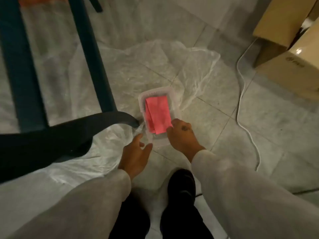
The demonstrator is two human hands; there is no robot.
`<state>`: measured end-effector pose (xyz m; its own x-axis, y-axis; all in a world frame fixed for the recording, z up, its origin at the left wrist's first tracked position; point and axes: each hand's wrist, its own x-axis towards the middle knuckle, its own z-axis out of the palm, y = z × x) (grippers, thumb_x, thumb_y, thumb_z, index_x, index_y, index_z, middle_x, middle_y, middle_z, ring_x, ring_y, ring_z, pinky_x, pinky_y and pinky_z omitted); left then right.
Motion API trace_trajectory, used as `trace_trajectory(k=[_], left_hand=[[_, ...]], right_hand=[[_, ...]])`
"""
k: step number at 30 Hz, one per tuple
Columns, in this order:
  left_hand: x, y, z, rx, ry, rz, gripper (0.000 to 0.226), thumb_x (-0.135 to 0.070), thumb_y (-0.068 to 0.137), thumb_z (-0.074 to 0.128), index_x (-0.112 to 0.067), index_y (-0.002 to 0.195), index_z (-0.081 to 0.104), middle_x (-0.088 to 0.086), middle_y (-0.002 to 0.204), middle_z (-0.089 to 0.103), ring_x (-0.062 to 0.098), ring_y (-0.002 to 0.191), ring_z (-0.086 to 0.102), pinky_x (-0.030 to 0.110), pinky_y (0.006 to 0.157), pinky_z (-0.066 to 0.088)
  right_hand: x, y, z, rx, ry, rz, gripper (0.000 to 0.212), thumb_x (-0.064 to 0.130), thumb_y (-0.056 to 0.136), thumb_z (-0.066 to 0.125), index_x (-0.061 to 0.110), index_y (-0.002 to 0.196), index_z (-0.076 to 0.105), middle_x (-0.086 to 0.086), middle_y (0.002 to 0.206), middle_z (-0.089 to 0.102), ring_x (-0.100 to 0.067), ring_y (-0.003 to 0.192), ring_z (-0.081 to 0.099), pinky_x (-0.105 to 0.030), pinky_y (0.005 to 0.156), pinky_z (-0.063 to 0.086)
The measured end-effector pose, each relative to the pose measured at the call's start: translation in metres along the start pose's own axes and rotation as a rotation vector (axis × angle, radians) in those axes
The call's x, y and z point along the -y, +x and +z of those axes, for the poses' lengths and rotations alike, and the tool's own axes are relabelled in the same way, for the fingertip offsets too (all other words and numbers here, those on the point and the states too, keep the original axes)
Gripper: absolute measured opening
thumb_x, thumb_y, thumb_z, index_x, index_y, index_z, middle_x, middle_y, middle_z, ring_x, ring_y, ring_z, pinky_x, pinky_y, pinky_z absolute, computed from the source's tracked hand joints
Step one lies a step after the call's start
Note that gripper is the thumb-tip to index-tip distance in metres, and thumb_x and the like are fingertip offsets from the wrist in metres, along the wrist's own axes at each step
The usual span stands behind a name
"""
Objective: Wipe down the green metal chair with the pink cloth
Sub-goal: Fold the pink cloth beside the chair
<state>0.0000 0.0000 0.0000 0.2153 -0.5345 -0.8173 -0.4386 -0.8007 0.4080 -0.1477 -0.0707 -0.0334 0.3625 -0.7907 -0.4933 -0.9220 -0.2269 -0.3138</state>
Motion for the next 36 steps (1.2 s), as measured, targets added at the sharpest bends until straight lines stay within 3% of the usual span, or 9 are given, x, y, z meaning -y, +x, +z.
trace_trajectory(k=[1,4,7,10,16,21,25,29,36], left_hand=[[0.008,0.015,0.007,-0.021,-0.043,0.008,0.060,-0.044,0.094,0.056,-0.026,0.147,0.036,0.003,0.123,0.061,0.024,0.114,0.059,0.036,0.097,0.049],[0.015,0.042,0.015,-0.041,-0.159,0.007,0.058,-0.044,0.094,0.058,-0.029,0.146,0.036,-0.002,0.104,0.066,0.024,0.098,0.068,0.045,0.088,0.058],[0.018,0.052,0.025,-0.028,-0.278,0.024,0.043,-0.028,0.097,0.058,-0.024,0.138,0.047,-0.006,0.092,0.065,0.020,0.080,0.073,0.034,0.068,0.063],[0.021,0.057,0.028,-0.027,-0.325,-0.011,0.034,-0.021,0.096,0.059,-0.020,0.130,0.054,0.001,0.095,0.069,0.017,0.075,0.074,0.028,0.064,0.062],[0.021,0.065,0.027,-0.008,-0.349,-0.083,0.019,-0.017,0.093,0.064,-0.018,0.112,0.062,0.002,0.094,0.071,0.015,0.073,0.075,0.031,0.070,0.062],[0.016,0.067,0.019,0.061,-0.328,-0.142,0.016,-0.016,0.091,0.065,-0.019,0.107,0.062,0.004,0.098,0.072,0.018,0.079,0.075,0.038,0.078,0.062],[0.000,0.055,0.010,0.094,-0.244,-0.212,0.043,-0.029,0.090,0.068,-0.017,0.128,0.055,0.005,0.113,0.070,0.022,0.095,0.071,0.041,0.093,0.055],[-0.031,0.023,-0.007,0.009,-0.025,-0.180,0.049,-0.039,0.093,0.059,-0.020,0.137,0.051,0.004,0.134,0.060,0.025,0.120,0.056,0.035,0.096,0.043],[-0.092,-0.064,-0.048,-0.026,-0.059,-0.034,0.038,-0.034,0.096,0.053,-0.020,0.131,0.059,0.004,0.126,0.065,0.020,0.104,0.058,0.028,0.082,0.043]], right_hand=[[-0.001,0.010,0.015,-0.064,-0.002,0.041,0.020,0.004,0.077,0.054,0.000,0.085,0.072,-0.023,0.092,0.065,-0.032,0.080,0.068,-0.021,0.059,0.045],[-0.001,0.038,0.037,0.167,0.109,0.178,0.041,0.002,0.094,0.042,-0.013,0.133,0.040,-0.028,0.132,0.045,-0.038,0.122,0.046,-0.036,0.095,0.040],[0.001,0.052,0.056,0.157,0.158,0.317,0.055,0.001,0.092,0.047,-0.017,0.139,0.024,-0.031,0.137,0.036,-0.043,0.121,0.045,-0.043,0.104,0.039],[0.007,0.060,0.067,0.117,0.301,0.412,0.063,-0.004,0.086,0.055,-0.009,0.141,0.024,-0.028,0.138,0.031,-0.044,0.117,0.051,-0.043,0.103,0.044],[0.008,0.068,0.069,0.069,0.444,0.560,0.040,0.003,0.096,0.038,0.000,0.136,0.035,-0.021,0.136,0.043,-0.039,0.120,0.052,-0.039,0.097,0.042],[0.005,0.070,0.047,0.104,0.464,0.505,0.030,0.016,0.096,0.047,-0.001,0.119,0.055,-0.023,0.124,0.057,-0.038,0.120,0.051,-0.037,0.098,0.041],[0.015,0.053,0.012,0.046,0.549,0.388,0.020,0.019,0.090,0.057,0.002,0.096,0.065,-0.018,0.097,0.068,-0.031,0.085,0.061,-0.038,0.080,0.054],[0.030,0.016,-0.030,0.047,0.557,0.319,0.014,0.023,0.091,0.060,0.010,0.086,0.062,-0.004,0.082,0.063,-0.019,0.071,0.057,-0.027,0.064,0.044],[0.053,-0.058,-0.126,0.014,0.666,0.310,0.034,0.039,0.081,0.069,0.009,0.069,0.059,-0.003,0.063,0.060,-0.012,0.053,0.048,-0.022,0.048,0.038]])
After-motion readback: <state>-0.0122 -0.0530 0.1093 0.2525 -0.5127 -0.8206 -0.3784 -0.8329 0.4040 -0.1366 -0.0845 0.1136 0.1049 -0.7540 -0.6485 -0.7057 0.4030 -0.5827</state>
